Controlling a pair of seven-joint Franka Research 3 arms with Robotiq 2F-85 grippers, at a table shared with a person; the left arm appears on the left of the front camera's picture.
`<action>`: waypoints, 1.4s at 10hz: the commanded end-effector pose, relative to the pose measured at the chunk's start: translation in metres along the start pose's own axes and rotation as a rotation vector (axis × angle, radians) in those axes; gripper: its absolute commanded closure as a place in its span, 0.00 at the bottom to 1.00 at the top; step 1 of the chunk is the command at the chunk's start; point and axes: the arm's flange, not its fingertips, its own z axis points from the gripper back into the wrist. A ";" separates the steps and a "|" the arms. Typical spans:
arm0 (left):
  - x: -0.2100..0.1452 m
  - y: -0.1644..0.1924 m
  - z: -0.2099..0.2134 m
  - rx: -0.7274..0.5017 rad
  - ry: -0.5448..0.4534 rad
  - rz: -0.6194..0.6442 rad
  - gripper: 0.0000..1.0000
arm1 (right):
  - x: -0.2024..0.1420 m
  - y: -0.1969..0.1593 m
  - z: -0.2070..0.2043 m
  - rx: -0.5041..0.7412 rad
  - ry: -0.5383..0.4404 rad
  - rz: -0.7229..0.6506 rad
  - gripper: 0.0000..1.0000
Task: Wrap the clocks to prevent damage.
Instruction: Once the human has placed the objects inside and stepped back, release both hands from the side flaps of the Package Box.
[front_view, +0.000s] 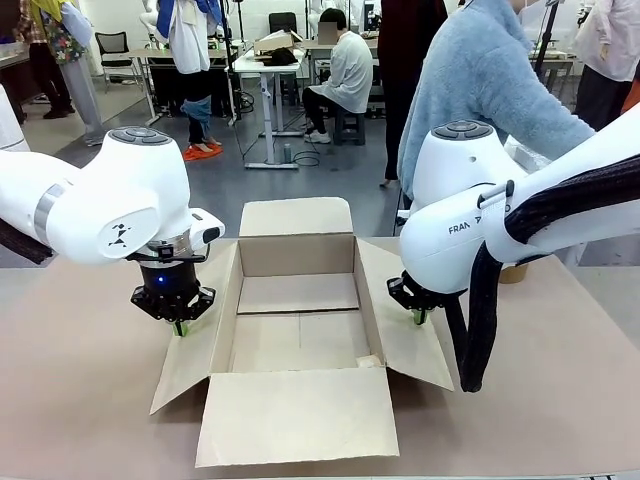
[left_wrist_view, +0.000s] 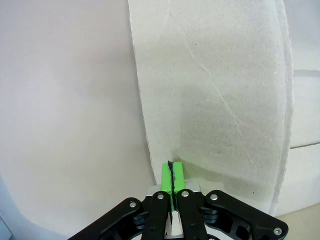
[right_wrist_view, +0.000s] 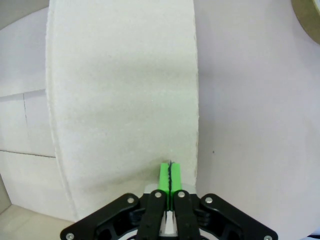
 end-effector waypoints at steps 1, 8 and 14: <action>0.000 0.000 -0.001 0.007 -0.005 -0.010 1.00 | 0.000 -0.001 -0.001 -0.003 0.004 -0.002 0.99; 0.000 0.000 -0.001 0.007 -0.005 -0.010 1.00 | 0.000 -0.001 -0.001 -0.003 0.004 -0.002 0.99; 0.000 0.000 -0.001 0.007 -0.005 -0.010 1.00 | 0.000 -0.001 -0.001 -0.003 0.004 -0.002 0.99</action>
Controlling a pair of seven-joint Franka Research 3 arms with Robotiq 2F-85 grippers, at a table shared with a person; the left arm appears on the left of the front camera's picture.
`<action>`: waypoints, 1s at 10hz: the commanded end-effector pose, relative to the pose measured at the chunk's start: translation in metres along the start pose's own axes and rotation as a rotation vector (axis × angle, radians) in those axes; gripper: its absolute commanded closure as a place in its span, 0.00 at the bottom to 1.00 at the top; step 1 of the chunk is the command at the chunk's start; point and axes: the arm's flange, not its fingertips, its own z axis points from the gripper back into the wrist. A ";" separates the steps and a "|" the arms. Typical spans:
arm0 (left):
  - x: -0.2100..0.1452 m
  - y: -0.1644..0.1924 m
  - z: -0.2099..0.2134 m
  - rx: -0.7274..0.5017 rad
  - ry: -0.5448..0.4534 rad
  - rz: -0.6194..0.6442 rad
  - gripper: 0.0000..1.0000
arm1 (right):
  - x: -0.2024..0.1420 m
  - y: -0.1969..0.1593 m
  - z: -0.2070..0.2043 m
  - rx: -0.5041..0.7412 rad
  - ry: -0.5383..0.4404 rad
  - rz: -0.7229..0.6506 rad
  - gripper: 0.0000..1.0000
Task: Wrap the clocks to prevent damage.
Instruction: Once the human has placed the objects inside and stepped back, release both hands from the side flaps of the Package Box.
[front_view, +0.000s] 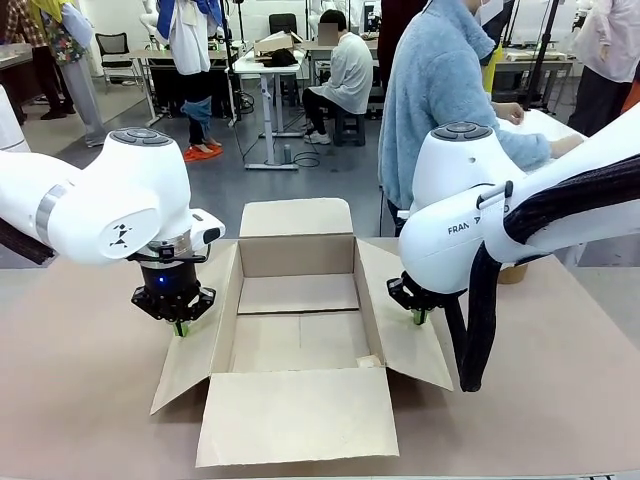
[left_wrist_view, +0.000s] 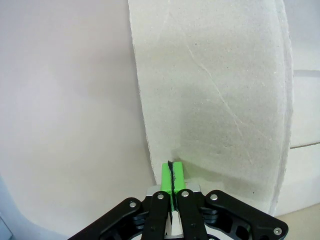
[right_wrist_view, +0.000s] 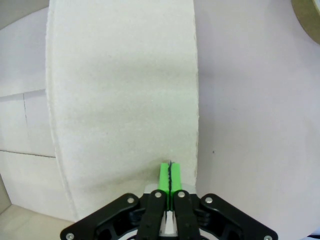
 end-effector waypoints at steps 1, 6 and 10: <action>0.000 0.000 -0.001 0.007 -0.005 -0.010 1.00 | 0.000 -0.001 -0.001 -0.003 0.004 -0.002 0.99; 0.000 0.000 -0.001 0.007 -0.005 -0.010 1.00 | 0.000 -0.001 -0.001 -0.003 0.004 -0.002 0.99; 0.000 0.000 -0.001 0.007 -0.005 -0.010 1.00 | 0.000 -0.001 -0.001 -0.003 0.004 -0.002 0.99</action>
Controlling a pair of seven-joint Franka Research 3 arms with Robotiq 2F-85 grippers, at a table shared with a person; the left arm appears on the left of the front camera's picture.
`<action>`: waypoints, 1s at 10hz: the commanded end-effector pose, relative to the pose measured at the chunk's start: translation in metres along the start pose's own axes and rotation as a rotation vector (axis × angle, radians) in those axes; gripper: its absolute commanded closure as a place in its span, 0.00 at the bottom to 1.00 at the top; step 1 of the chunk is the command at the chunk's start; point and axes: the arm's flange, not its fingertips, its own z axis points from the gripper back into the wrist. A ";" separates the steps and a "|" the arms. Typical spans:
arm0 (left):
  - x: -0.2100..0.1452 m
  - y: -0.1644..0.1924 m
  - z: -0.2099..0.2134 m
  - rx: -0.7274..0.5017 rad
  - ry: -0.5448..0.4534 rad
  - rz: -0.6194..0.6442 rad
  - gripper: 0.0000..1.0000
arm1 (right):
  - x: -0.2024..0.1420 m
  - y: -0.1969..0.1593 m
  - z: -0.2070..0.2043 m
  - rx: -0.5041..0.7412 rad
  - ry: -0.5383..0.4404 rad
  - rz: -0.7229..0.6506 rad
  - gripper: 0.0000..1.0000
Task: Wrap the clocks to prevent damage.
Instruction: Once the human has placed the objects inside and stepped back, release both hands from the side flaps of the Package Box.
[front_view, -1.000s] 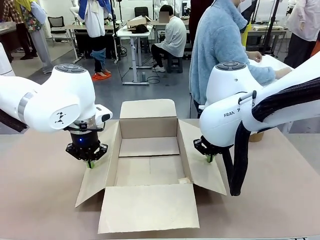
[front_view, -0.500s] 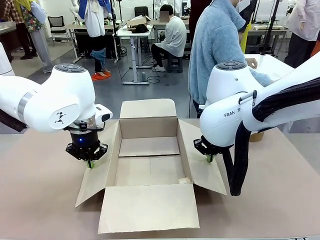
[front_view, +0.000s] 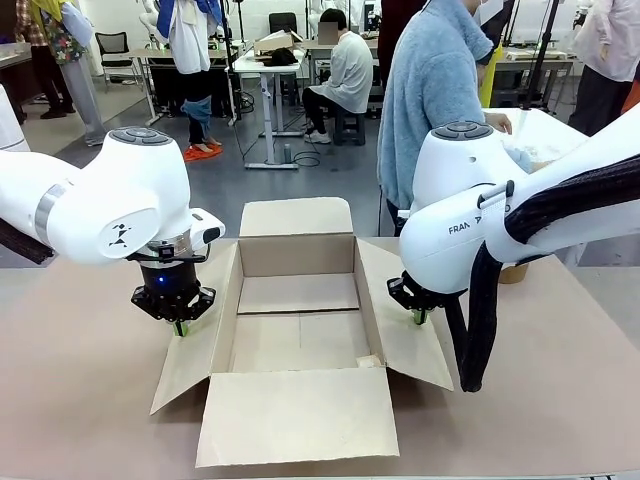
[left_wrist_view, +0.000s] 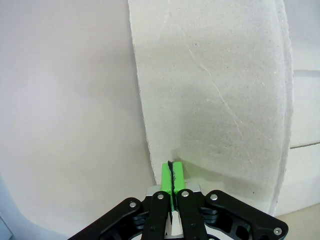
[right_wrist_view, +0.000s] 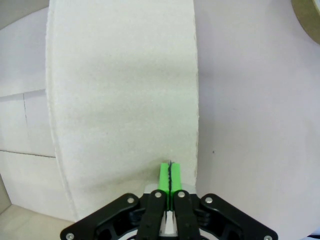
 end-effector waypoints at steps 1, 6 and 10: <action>0.000 0.000 -0.001 0.007 -0.005 -0.010 1.00 | 0.000 -0.001 -0.001 -0.003 0.004 -0.002 0.99; 0.000 0.000 -0.001 0.007 -0.005 -0.010 1.00 | 0.000 -0.001 -0.001 -0.003 0.004 -0.002 0.99; 0.000 0.000 -0.001 0.007 -0.005 -0.010 1.00 | 0.000 -0.001 -0.001 -0.003 0.004 -0.002 0.99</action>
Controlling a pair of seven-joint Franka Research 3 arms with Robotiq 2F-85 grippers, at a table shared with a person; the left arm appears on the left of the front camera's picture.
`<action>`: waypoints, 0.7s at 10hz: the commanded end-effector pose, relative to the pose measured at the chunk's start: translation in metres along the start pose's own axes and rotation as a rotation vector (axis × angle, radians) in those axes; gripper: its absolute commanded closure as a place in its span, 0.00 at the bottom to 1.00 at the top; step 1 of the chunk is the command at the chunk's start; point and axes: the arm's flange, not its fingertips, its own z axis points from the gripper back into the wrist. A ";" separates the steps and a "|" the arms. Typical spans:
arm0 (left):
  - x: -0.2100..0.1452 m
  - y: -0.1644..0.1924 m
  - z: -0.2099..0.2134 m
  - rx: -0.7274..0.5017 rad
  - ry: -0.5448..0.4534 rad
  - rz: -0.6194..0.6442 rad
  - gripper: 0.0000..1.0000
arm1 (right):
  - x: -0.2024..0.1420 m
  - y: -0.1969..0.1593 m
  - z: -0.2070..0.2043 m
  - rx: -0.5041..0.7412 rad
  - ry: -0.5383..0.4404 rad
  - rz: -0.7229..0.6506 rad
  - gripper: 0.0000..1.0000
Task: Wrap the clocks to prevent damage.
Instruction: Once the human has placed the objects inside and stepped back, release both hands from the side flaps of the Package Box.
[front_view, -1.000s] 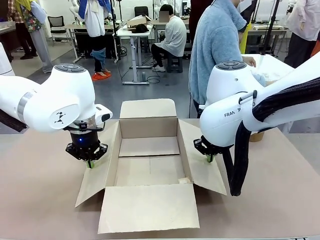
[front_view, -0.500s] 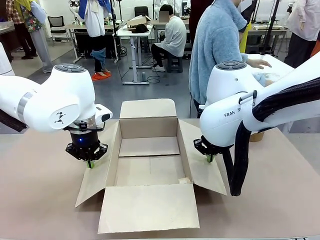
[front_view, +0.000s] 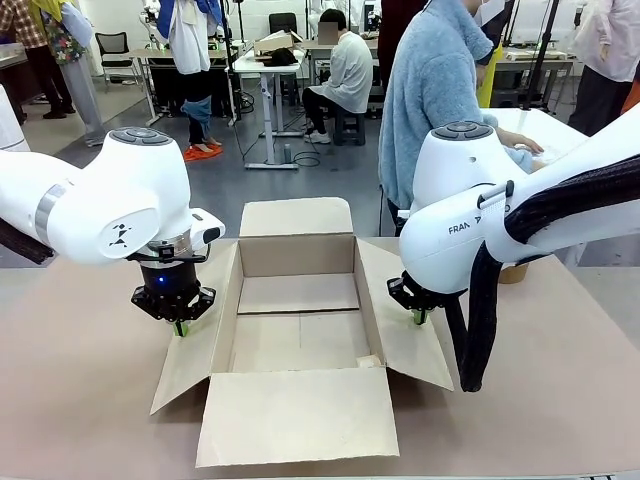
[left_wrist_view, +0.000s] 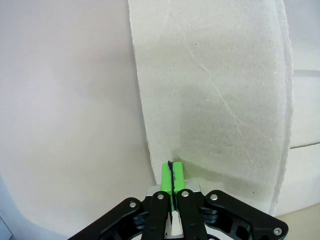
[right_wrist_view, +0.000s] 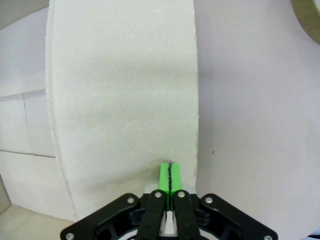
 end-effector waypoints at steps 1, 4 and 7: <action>0.000 0.000 -0.001 0.007 -0.005 -0.010 1.00 | 0.000 -0.001 -0.001 -0.003 0.004 -0.002 0.99; 0.000 0.000 -0.001 0.007 -0.005 -0.010 1.00 | 0.000 -0.001 -0.001 -0.003 0.004 -0.002 0.99; 0.000 0.000 -0.001 0.007 -0.005 -0.010 1.00 | 0.000 -0.001 -0.001 -0.003 0.004 -0.002 0.99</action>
